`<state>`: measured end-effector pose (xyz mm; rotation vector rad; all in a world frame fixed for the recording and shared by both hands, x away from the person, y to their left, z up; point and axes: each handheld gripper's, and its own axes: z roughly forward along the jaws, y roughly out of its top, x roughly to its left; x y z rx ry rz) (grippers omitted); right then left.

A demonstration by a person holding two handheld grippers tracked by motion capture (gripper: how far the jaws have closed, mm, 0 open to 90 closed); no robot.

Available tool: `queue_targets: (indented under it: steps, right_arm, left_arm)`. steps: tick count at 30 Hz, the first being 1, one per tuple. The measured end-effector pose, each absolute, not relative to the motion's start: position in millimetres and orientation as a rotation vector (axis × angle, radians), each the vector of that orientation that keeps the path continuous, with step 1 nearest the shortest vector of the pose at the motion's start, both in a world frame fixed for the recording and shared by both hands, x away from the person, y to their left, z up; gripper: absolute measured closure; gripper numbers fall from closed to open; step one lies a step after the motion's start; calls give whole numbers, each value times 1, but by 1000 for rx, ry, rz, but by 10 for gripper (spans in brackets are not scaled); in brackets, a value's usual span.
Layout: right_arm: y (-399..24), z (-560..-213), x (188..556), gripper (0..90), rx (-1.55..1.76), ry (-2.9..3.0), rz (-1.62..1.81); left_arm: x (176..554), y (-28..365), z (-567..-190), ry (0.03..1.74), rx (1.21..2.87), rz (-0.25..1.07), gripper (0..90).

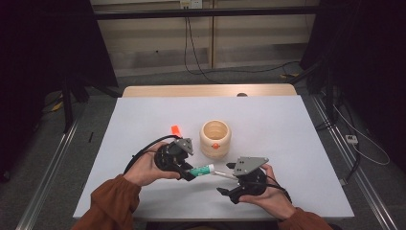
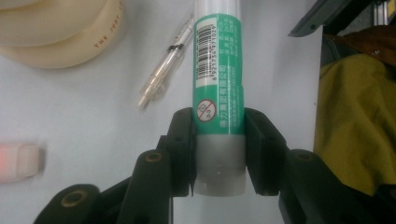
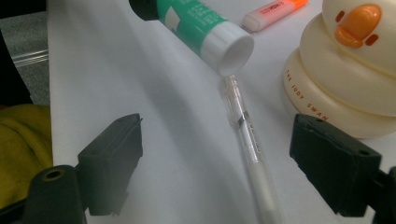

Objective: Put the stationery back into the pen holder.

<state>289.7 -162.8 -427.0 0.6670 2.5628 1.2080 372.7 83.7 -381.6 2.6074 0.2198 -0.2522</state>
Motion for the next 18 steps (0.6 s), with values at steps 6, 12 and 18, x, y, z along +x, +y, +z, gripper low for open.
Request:
queue_targets:
  steps: [6, 12, 18]
  right_arm:
    - [-158, -426, 295, 205, 623, 2540, 1155]
    - [-148, -427, 293, 251, 524, 2520, 1085]
    - [-139, -424, 294, 281, 437, 2514, 1024]
  left_arm:
    - [371, 76, -379, 222, 2624, -247, 658]
    - [373, 70, -384, 214, 2655, -259, 658]
    - [373, 64, -382, 200, 2669, -270, 657]
